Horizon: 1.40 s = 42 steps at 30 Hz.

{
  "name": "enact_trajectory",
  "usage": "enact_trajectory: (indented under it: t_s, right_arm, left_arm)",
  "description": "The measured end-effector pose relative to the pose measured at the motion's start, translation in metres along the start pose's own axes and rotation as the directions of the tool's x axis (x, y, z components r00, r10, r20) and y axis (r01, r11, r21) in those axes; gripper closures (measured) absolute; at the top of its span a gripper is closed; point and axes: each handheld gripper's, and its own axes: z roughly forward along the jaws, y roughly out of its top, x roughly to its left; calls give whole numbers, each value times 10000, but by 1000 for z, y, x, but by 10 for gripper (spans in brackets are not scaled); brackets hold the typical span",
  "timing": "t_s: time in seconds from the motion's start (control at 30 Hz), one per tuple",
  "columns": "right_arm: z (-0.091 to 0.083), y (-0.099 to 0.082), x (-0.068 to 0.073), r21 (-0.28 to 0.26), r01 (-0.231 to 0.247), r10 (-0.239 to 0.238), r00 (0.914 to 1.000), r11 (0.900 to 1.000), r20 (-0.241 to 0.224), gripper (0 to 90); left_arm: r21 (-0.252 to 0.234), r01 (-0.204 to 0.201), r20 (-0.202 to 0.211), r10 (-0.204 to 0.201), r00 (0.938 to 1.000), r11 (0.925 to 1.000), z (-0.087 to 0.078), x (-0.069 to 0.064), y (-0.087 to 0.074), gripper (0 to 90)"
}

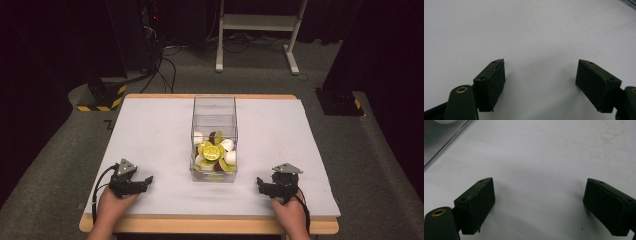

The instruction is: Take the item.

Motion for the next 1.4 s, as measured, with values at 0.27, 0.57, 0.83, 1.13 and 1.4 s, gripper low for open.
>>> enact_trajectory:
  t_s: [0.27,0.57,0.83,1.13,1.4]
  right_arm:
    - [0,0,0,-16,6,-6,10000,10000,5,102]
    - [0,0,0,-21,26,-26,10000,10000,0,102]
    - [0,0,0,-21,26,-26,10000,10000,0,102]
    - [0,0,0,-20,22,-22,10000,10000,-3,102]
    - [0,0,0,-14,4,-4,10000,10000,-1,102]
  left_arm:
    - [-48,-156,144,157,9998,9999,-3,-9,4,261]
    - [-113,-22,546,28,9985,9999,-7,-14,8,286]
    - [-461,-119,837,157,9964,9989,-11,-21,9,313]
    - [-542,-23,1300,94,9915,9985,-14,-28,10,349]
    - [-663,35,1419,60,9899,9978,-15,-33,11,330]
